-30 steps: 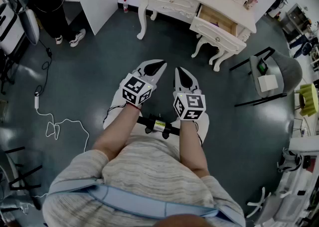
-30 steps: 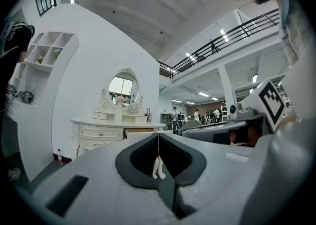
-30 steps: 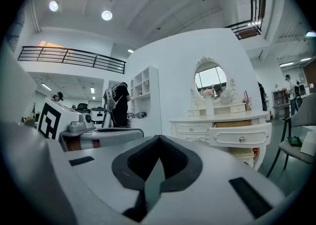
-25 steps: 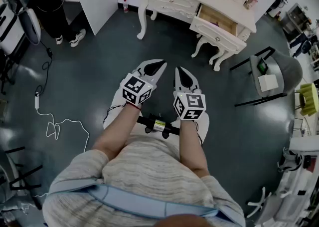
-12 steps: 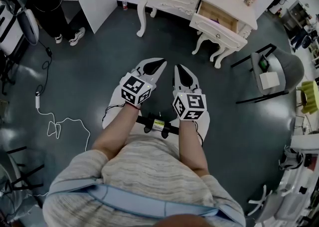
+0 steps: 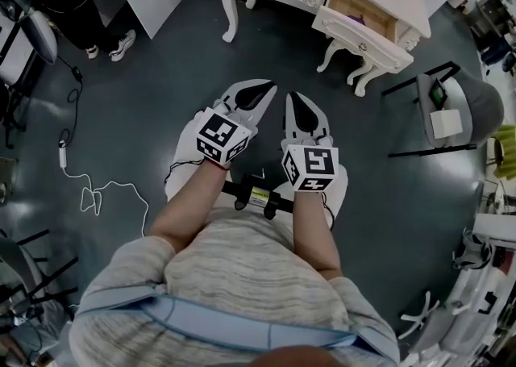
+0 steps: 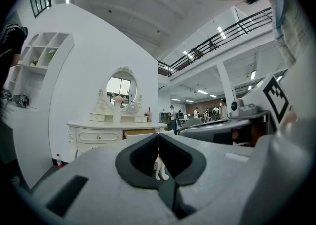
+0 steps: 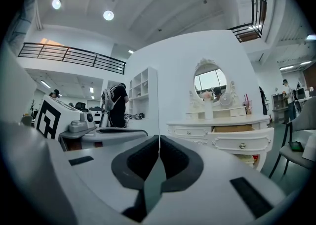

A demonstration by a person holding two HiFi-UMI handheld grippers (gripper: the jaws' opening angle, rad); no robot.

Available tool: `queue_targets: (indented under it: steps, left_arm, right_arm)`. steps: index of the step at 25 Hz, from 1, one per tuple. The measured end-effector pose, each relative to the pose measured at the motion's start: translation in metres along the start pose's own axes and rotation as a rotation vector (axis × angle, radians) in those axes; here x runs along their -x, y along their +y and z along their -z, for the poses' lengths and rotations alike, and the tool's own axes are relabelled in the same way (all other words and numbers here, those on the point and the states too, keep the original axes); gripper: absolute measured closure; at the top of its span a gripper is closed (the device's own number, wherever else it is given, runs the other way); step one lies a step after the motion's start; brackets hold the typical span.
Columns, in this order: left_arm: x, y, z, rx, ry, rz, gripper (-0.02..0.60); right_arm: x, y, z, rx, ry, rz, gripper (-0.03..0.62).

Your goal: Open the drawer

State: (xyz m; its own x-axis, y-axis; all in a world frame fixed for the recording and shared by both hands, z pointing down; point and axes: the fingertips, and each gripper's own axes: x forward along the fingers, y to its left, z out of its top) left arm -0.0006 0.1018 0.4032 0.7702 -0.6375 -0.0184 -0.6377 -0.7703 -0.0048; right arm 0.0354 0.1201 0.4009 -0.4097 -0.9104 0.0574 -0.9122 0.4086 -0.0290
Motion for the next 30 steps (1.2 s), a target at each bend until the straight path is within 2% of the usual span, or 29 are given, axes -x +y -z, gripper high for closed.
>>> queue_targets:
  steps: [8, 17, 23, 30]
  left_arm:
    - [-0.038, 0.035, 0.007, -0.011, 0.021, -0.014, 0.567]
    - [-0.086, 0.082, 0.009, -0.075, 0.039, -0.031, 0.568]
    - [-0.120, 0.107, 0.010, -0.152, 0.062, -0.026, 0.567]
    - [-0.161, 0.146, 0.016, -0.180, 0.088, -0.040, 0.567]
  right_arm:
    - [-0.045, -0.037, 0.002, 0.028, 0.025, 0.026, 0.583]
    - [-0.106, -0.066, 0.001, 0.091, 0.051, 0.030, 0.583]
    - [-0.145, -0.090, -0.003, 0.118, 0.049, 0.037, 0.583]
    - [-0.196, -0.117, -0.003, 0.160, 0.065, 0.031, 0.583]
